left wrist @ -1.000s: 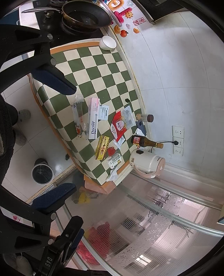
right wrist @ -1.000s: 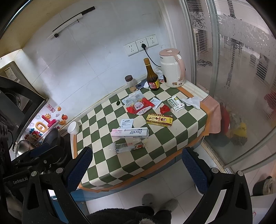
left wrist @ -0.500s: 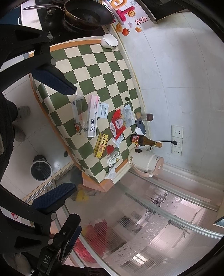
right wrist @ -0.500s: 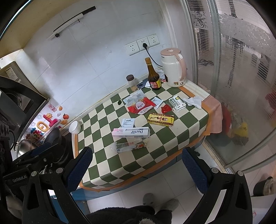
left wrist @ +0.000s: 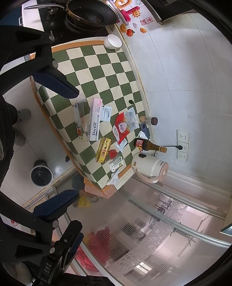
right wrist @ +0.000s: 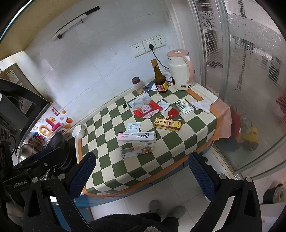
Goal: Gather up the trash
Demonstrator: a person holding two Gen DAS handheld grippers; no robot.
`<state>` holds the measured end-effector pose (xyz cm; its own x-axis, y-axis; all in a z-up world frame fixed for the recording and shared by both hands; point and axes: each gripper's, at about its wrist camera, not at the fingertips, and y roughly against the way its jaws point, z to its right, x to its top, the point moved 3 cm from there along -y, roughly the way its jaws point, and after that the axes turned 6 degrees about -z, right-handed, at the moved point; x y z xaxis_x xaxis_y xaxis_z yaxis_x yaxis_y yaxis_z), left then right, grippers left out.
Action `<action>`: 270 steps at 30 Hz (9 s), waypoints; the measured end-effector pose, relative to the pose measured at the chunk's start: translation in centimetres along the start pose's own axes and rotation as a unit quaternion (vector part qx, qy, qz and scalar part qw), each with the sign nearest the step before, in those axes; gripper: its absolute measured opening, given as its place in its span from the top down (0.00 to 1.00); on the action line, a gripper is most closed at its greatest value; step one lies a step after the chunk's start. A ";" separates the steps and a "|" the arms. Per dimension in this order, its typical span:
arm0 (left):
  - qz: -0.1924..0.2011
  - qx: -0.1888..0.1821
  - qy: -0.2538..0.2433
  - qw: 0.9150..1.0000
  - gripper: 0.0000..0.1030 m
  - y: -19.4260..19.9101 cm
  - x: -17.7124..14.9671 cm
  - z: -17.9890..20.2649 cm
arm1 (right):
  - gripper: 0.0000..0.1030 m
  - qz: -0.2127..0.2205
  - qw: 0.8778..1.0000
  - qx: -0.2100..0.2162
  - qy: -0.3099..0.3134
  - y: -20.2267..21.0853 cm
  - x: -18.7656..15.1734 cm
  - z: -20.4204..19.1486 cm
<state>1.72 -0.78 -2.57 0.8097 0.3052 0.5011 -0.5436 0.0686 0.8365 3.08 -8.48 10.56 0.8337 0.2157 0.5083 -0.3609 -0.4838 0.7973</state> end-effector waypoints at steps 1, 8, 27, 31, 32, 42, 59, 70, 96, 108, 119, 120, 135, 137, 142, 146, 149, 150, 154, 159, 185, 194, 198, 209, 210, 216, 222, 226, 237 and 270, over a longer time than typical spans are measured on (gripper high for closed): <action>0.000 0.000 0.000 1.000 0.00 0.0 0.0 0.0 | 0.00 0.000 1.000 0.000 0.000 0.0 0.0 0.0; 0.000 0.000 0.000 1.000 0.00 0.0 0.2 0.1 | 0.00 0.001 1.000 0.001 -0.001 0.1 -0.1 0.2; 0.000 -0.001 0.001 1.000 0.00 0.0 0.3 0.3 | 0.00 0.001 1.000 0.003 -0.001 0.4 -0.2 0.7; 0.003 0.009 -0.001 1.000 0.00 -0.4 0.6 0.7 | 0.00 0.001 1.000 0.002 -0.003 0.4 -0.2 0.9; 0.007 0.018 -0.005 1.000 0.00 -0.6 0.7 0.8 | 0.00 0.004 1.000 0.000 -0.006 0.4 -0.1 1.0; 0.007 0.209 -0.020 0.978 0.00 -9.2 3.4 -3.3 | 0.00 -0.004 0.997 -0.062 -0.038 -4.8 2.3 3.5; -0.208 0.229 -0.450 0.838 0.00 -36.8 2.6 -4.9 | 0.00 -0.181 0.970 -0.155 -0.045 -28.1 5.6 16.7; -0.279 0.107 -0.510 0.807 0.45 -43.0 2.5 -4.2 | 0.00 -0.274 0.939 -0.188 -0.089 -37.5 6.3 20.8; -0.278 0.127 -0.022 0.952 0.49 -42.0 7.7 -13.9 | 0.13 -0.407 0.898 -0.163 0.049 -52.4 12.1 17.3; -0.266 0.116 -0.023 0.957 0.55 -43.2 9.7 -17.6 | 0.23 -0.409 0.890 -0.159 0.125 -56.1 10.8 18.1; -0.198 0.132 -0.041 0.970 0.55 -36.1 12.7 -16.7 | 0.37 -0.299 0.948 -0.106 0.024 -53.0 13.3 24.2; -0.191 0.134 -0.044 0.971 0.55 -35.7 13.1 -15.9 | 0.37 -0.283 0.954 -0.102 0.010 -51.4 12.9 24.9; -0.128 0.036 -0.214 0.968 0.55 -34.1 13.2 10.3 | 0.38 -0.088 0.946 -0.179 -0.254 -29.6 4.7 37.8; -0.138 0.018 -0.250 0.958 0.55 -35.3 11.3 15.0 | 0.38 -0.077 0.932 -0.194 -0.295 -26.1 2.1 40.5; -0.175 -0.026 -0.329 0.928 0.55 -39.0 4.3 26.1 | 0.38 -0.064 0.887 -0.224 -0.399 -20.5 -8.0 49.4; -0.216 -0.044 -0.376 0.900 0.55 -43.4 -2.7 32.0 | 0.38 -0.067 0.852 -0.235 -0.464 -19.8 -16.4 54.3; -0.251 -0.048 -0.398 0.881 0.55 -47.6 -8.3 35.0 | 0.38 -0.080 0.818 -0.229 -0.521 -20.6 -25.2 59.1; -0.272 -0.049 -0.405 0.872 0.55 -50.1 -11.1 35.8 | 0.38 -0.082 0.810 -0.226 -0.535 -21.3 -27.7 60.3; -0.359 -0.051 -0.409 0.837 0.55 -58.9 -20.5 36.7 | 0.38 -0.091 0.780 -0.202 -0.585 -26.7 -37.3 65.1; -0.451 -0.042 -0.405 0.794 0.55 -67.9 -30.8 37.0 | 0.38 -0.095 0.748 -0.143 -0.641 -35.8 -47.7 69.8; -0.355 0.034 -0.471 0.807 0.07 -64.5 -27.9 34.3 | 0.00 -0.164 0.760 -0.187 -0.601 -40.7 -48.7 71.2; -0.295 -0.011 -0.478 0.828 0.07 -49.6 -20.8 34.8 | 0.00 -0.124 0.771 -0.255 -0.570 -26.0 -40.3 61.9; -0.277 -0.039 -0.475 0.834 0.07 -43.4 -18.0 34.8 | 0.00 -0.099 0.772 -0.273 -0.565 -19.6 -37.2 57.3; -0.236 -0.092 -0.431 0.866 0.07 -34.5 -9.5 32.9 | 0.00 -0.035 0.780 -0.277 -0.560 -9.6 -30.1 49.4; -0.228 -0.093 -0.422 0.872 0.05 -33.8 -8.3 32.2 | 0.00 -0.031 0.782 -0.275 -0.558 -9.2 -29.3 49.1; -0.173 -0.070 -0.340 0.922 0.00 -32.4 1.7 24.3 | 0.00 -0.013 0.831 -0.234 -0.504 -10.8 -20.5 46.4; -0.158 0.042 -0.330 0.930 0.00 -33.0 6.6 11.0 | 0.00 -0.048 0.889 -0.182 -0.417 -17.9 -11.0 41.7; -0.238 0.087 -0.299 0.920 0.00 -35.5 4.7 0.5 | 0.00 -0.095 0.920 -0.154 -0.346 -24.2 -6.5 37.6; -0.318 0.050 -0.243 0.915 1.00 -38.3 -0.6 -6.6 | 0.00 -0.177 0.937 -0.126 -0.275 -33.9 -2.9 33.5; -0.218 0.062 -0.080 0.971 1.00 -45.0 17.5 -4.4 | 0.23 -0.212 0.958 -0.166 -0.098 -51.2 17.2 37.6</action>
<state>39.39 5.63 -32.43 0.9864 0.1196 0.1124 -0.1180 0.0409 0.9922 51.61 -11.93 -33.81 0.9856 0.1532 0.0715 -0.0590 -0.0845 0.9947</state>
